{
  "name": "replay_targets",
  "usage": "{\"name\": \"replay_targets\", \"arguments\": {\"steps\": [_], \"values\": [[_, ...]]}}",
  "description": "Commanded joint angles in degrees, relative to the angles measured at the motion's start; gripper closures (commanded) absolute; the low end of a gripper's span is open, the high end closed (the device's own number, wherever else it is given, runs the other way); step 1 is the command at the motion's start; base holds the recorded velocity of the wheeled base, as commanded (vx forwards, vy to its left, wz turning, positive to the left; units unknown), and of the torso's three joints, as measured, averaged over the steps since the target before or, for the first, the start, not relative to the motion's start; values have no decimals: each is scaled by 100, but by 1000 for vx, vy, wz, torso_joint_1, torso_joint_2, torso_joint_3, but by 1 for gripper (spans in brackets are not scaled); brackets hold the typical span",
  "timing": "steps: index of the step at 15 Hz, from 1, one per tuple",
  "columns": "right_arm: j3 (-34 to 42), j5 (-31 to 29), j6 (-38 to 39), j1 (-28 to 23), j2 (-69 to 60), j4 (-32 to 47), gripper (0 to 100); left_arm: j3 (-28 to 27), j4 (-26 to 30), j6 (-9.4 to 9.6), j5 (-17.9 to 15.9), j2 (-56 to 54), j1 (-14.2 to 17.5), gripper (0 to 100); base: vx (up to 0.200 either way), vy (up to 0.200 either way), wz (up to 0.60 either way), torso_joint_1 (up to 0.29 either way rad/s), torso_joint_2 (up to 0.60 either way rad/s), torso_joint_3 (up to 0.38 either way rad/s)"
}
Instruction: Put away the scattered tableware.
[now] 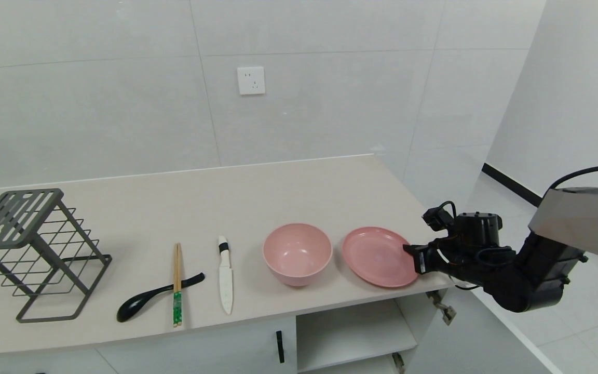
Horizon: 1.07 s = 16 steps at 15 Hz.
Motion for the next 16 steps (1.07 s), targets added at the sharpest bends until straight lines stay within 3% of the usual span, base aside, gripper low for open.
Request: {"name": "replay_targets", "arguments": {"steps": [1,8,14,16], "values": [[-222,-9,236,-106,-300,-126,100,0,-1,1,-4,7,0,0,0,0,0,0,0,0],[68,-9,2126,325,-2057,-258,100,0,-10,10,-13,7,0,0,0,0,0,0,0,0],[859,-80,2055,439,-2699,-627,100,0,-10,54,-48,7,0,0,0,0,0,0,0,0],[1140,-80,1844,439,-2901,-882,100,0,-54,397,-443,7,0,0,0,0,0,0,0,0]]}}
